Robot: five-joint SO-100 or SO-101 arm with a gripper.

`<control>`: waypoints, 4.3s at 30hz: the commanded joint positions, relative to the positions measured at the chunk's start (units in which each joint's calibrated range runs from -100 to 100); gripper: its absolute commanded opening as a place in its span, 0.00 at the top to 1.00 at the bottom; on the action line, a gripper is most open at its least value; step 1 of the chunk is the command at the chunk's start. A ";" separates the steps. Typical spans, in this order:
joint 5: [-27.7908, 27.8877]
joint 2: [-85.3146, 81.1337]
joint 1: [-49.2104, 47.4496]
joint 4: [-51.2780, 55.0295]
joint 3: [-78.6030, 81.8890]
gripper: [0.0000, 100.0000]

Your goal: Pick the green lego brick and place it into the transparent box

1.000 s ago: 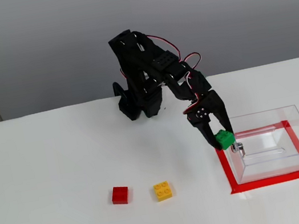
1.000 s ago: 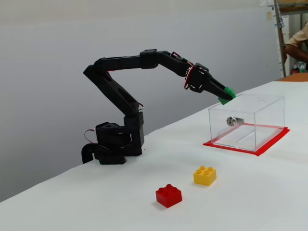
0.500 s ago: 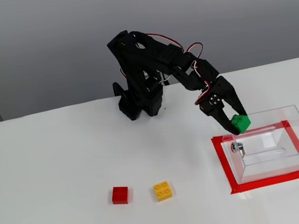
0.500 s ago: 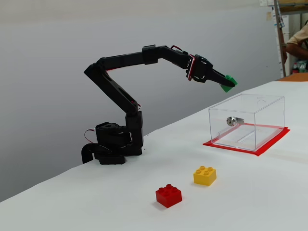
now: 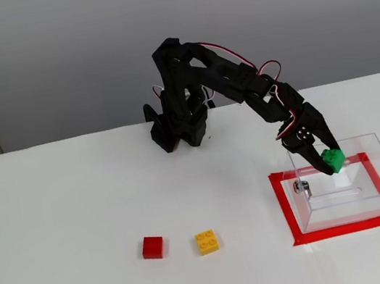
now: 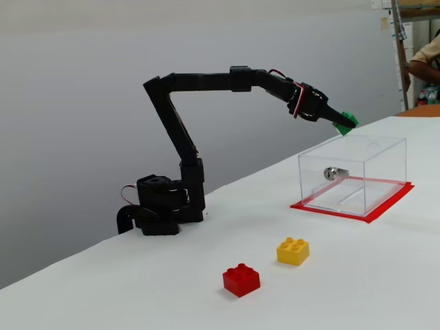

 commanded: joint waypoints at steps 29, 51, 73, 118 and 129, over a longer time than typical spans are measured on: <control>0.15 9.79 -5.72 -0.11 -10.06 0.78; 0.20 8.18 -3.06 0.07 -9.88 0.99; 0.10 -11.26 11.43 21.22 -4.91 0.99; 0.15 -79.99 58.46 20.87 52.87 0.99; 0.10 -83.72 64.30 20.78 62.18 0.99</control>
